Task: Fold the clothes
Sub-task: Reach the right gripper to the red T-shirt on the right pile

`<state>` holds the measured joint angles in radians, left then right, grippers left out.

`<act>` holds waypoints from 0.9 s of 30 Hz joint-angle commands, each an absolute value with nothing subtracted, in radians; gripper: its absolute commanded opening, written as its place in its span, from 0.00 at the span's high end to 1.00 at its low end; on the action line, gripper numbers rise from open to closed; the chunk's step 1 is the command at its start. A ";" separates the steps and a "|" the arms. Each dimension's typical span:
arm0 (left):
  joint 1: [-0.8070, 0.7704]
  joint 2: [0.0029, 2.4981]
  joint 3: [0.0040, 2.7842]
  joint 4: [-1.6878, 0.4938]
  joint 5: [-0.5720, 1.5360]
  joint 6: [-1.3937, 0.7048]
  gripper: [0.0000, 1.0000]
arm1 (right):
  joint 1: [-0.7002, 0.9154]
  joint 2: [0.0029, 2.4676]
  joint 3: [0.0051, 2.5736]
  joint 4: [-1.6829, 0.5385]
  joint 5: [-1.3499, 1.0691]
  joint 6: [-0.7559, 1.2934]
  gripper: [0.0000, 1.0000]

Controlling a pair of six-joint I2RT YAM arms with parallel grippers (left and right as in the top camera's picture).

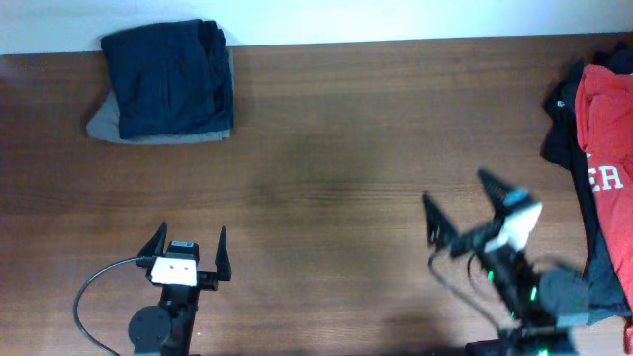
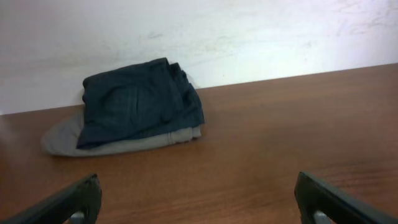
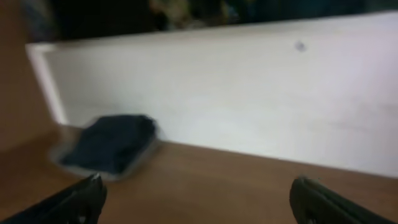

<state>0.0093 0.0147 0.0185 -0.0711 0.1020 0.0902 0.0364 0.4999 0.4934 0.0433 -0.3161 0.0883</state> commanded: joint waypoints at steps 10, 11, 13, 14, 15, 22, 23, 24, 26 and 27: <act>0.015 0.007 0.009 -0.069 0.116 0.107 0.01 | -0.279 1.526 1.545 -0.635 -0.080 0.004 0.01; 0.015 0.007 0.009 -0.069 0.116 0.107 0.01 | -0.307 1.602 1.626 -0.698 -0.080 0.004 0.01; 0.015 0.007 0.009 -0.069 0.117 0.107 0.01 | -0.350 1.713 1.735 -0.764 -0.080 0.004 0.01; 0.015 0.007 0.009 -0.069 0.117 0.107 0.01 | -0.369 1.759 1.773 -0.783 -0.080 0.004 0.01; 0.015 0.007 0.009 -0.069 0.116 0.107 0.01 | -0.386 1.796 1.802 -0.790 -0.078 0.004 0.02; 0.015 0.007 0.009 -0.069 0.117 0.107 0.01 | -0.470 1.963 1.823 -0.646 0.011 -0.035 0.01; 0.015 0.007 0.009 -0.069 0.116 0.107 0.01 | -0.475 1.982 1.823 -0.627 0.013 -0.068 0.01; 0.015 0.007 0.009 -0.069 0.116 0.107 0.01 | -0.479 2.001 1.823 -0.611 0.013 -0.106 0.01; 0.015 0.007 0.009 -0.069 0.117 0.107 0.01 | -0.485 2.036 1.823 -0.586 0.025 -0.171 0.01; 0.015 0.007 0.009 -0.069 0.117 0.107 0.01 | -0.486 2.056 1.823 -0.571 0.055 -0.187 0.01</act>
